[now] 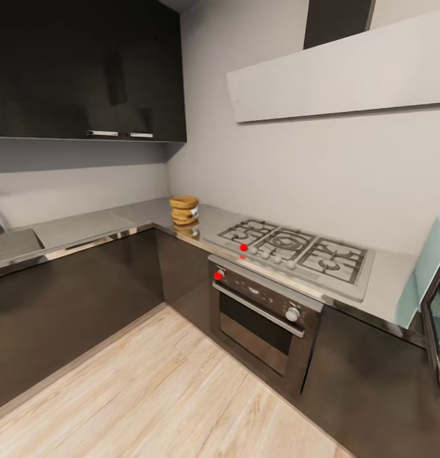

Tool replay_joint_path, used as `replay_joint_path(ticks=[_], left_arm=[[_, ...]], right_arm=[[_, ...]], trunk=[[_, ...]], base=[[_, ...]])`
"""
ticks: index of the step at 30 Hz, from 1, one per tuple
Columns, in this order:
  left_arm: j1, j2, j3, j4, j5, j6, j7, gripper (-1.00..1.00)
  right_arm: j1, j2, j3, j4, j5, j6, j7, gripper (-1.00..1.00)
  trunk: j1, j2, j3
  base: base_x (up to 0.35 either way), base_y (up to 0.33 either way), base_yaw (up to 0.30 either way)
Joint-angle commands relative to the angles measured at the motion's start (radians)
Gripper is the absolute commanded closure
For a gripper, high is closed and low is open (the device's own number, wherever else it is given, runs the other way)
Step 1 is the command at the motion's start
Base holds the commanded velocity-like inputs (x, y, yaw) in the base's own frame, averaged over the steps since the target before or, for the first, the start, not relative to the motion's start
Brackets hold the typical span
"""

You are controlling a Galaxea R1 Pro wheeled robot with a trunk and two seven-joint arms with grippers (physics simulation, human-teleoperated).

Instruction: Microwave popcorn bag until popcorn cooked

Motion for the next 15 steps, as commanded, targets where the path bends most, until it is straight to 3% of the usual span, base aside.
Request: replay_joint_path(ticks=[1,15], left_arm=[[0.0,0.0,0.003,-0.001,0.005,0.0,-0.002,-1.0],[0.0,0.0,0.0,0.0,0.005,0.005,-0.005,-1.0]], right_arm=[[-0.001,-0.001,-0.008,0.003,0.007,-0.005,0.002,-1.0],[-0.001,-0.004,-0.008,0.003,0.007,-0.006,0.003,-1.0]], trunk=[[0.0,0.0,-0.001],[0.0,0.0,-0.001]], base=[[0.221,0.154,0.0],[0.293,0.13,0.0]])
